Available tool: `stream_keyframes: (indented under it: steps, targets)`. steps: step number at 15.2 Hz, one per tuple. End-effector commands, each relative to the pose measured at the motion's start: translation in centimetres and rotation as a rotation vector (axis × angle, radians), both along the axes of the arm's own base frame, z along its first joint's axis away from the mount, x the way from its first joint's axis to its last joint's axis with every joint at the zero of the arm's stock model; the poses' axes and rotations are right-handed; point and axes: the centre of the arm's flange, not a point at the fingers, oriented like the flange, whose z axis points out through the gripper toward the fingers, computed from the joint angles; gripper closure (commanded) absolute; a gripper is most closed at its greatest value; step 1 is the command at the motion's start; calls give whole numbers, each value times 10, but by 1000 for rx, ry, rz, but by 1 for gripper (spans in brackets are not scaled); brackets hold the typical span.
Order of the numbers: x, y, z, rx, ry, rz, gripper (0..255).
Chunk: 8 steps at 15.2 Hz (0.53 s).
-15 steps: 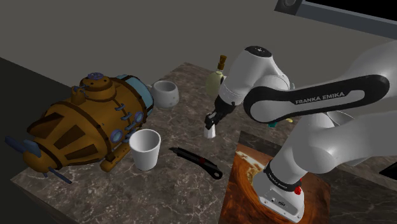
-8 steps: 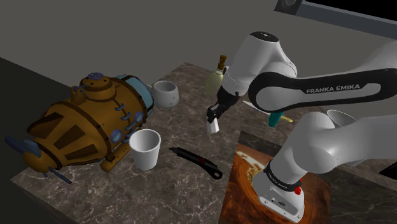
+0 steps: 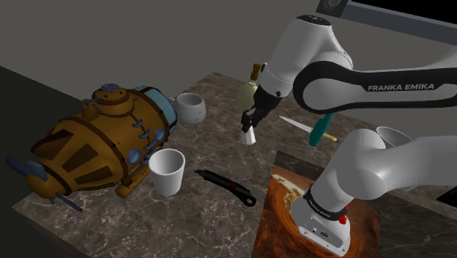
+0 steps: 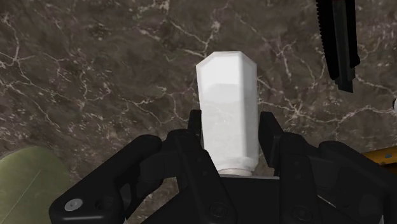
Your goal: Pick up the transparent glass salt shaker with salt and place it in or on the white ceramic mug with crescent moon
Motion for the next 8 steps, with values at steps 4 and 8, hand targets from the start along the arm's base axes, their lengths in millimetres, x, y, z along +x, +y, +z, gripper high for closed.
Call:
stream_keyframes:
  steps: [4, 8]
  targets:
    - [0, 0, 27, 0, 0, 0, 255]
    - [0, 0, 48, 0, 0, 0, 255]
